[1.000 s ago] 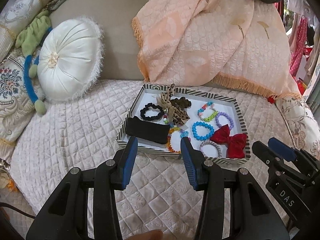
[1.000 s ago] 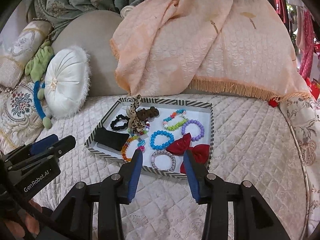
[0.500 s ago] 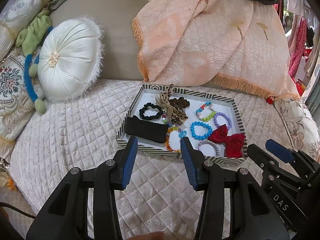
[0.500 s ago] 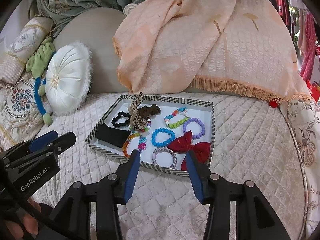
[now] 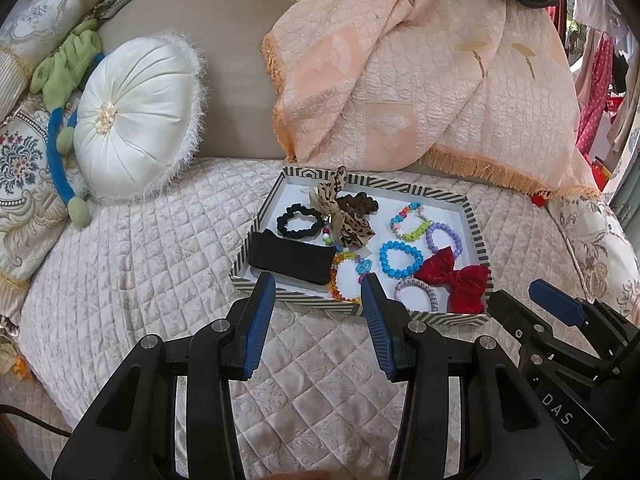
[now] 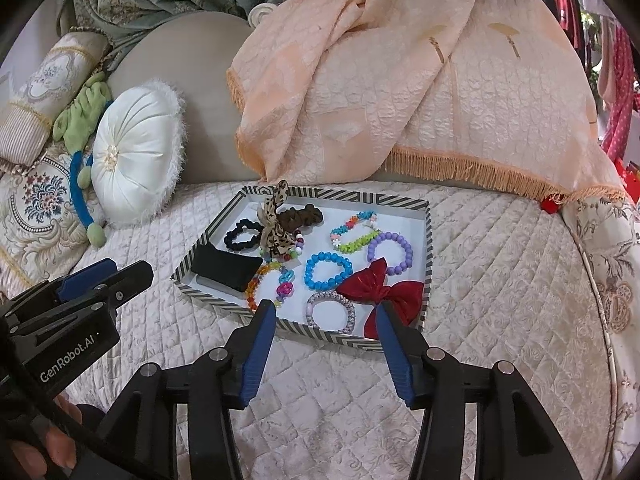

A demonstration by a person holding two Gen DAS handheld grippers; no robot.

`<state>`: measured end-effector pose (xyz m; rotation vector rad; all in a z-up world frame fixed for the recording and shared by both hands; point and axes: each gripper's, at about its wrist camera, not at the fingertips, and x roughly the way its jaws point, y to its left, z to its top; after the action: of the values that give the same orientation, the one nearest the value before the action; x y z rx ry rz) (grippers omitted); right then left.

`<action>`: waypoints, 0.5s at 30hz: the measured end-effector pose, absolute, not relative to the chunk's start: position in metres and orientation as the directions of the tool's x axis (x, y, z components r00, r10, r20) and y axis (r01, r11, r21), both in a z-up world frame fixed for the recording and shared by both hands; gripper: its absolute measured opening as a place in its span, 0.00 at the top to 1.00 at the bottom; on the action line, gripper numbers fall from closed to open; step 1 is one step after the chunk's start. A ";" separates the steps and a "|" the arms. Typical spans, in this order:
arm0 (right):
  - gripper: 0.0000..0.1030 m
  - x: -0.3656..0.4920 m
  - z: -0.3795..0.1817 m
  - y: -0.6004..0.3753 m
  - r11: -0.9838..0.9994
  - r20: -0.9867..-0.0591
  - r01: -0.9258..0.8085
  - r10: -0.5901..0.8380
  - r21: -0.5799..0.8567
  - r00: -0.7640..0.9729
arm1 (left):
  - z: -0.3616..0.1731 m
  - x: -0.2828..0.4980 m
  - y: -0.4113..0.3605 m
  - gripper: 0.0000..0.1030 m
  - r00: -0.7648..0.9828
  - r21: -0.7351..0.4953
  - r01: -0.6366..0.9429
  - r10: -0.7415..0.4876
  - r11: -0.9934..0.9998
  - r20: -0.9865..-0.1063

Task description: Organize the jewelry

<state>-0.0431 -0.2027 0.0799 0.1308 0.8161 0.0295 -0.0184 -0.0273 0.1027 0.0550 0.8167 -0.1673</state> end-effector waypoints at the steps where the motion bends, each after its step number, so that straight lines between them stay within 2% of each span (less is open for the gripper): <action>1: 0.51 -0.043 0.079 -0.203 0.992 -0.725 0.025 0.076 0.127 0.685 | 0.102 -0.019 -0.028 0.57 0.670 -0.016 0.172 -0.130 0.985 -0.731; 15: 0.47 -0.038 0.073 -0.206 0.992 -0.739 0.017 0.080 0.123 0.669 | 0.096 -0.014 -0.033 0.57 0.660 -0.016 0.174 -0.129 0.985 -0.740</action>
<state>-0.0376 -0.2060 0.0733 0.1237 0.8374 0.0355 -0.0139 -0.0326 0.0964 0.0581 0.8331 -0.1714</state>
